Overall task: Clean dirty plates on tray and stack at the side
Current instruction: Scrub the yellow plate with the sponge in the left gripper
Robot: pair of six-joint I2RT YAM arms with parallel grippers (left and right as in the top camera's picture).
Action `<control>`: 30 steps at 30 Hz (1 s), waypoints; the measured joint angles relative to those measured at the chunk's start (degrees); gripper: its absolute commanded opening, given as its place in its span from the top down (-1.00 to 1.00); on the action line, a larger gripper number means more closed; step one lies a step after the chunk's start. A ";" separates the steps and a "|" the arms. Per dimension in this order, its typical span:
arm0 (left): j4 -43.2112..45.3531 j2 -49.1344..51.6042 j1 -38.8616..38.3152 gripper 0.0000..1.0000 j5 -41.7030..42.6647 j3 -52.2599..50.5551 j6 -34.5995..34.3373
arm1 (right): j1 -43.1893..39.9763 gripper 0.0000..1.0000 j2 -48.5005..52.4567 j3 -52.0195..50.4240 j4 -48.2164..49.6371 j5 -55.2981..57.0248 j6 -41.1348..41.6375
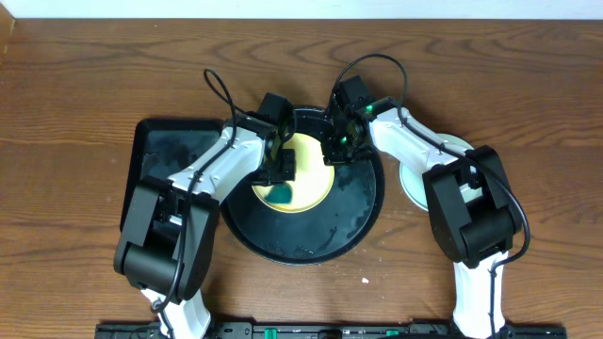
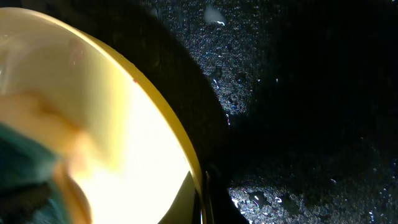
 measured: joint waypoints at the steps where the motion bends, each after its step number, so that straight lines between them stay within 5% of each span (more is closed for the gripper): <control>1: 1.29 0.00 -0.04 0.85 2.01 -0.15 1.18 | 0.00 0.98 0.00 0.00 0.02 0.00 0.00; 7: 11.28 0.22 -0.55 0.85 4.20 -0.74 2.84 | 0.00 0.97 0.00 0.00 0.00 0.02 0.00; 12: 11.89 0.22 -1.29 0.85 -13.88 -0.72 -4.44 | 0.00 0.98 0.00 0.00 -0.09 0.00 0.00; 16: 8.00 0.15 -1.99 0.85 -18.69 -0.50 -6.49 | 0.02 0.97 0.00 0.00 -0.07 0.00 0.00; 23: -1.31 0.13 -0.28 0.85 -2.97 0.11 -2.73 | 0.02 0.98 0.00 0.00 -0.07 0.00 0.00; 30: 3.80 0.17 -0.31 0.85 7.10 -0.59 -1.38 | 0.02 0.97 0.00 0.00 -0.07 0.00 0.00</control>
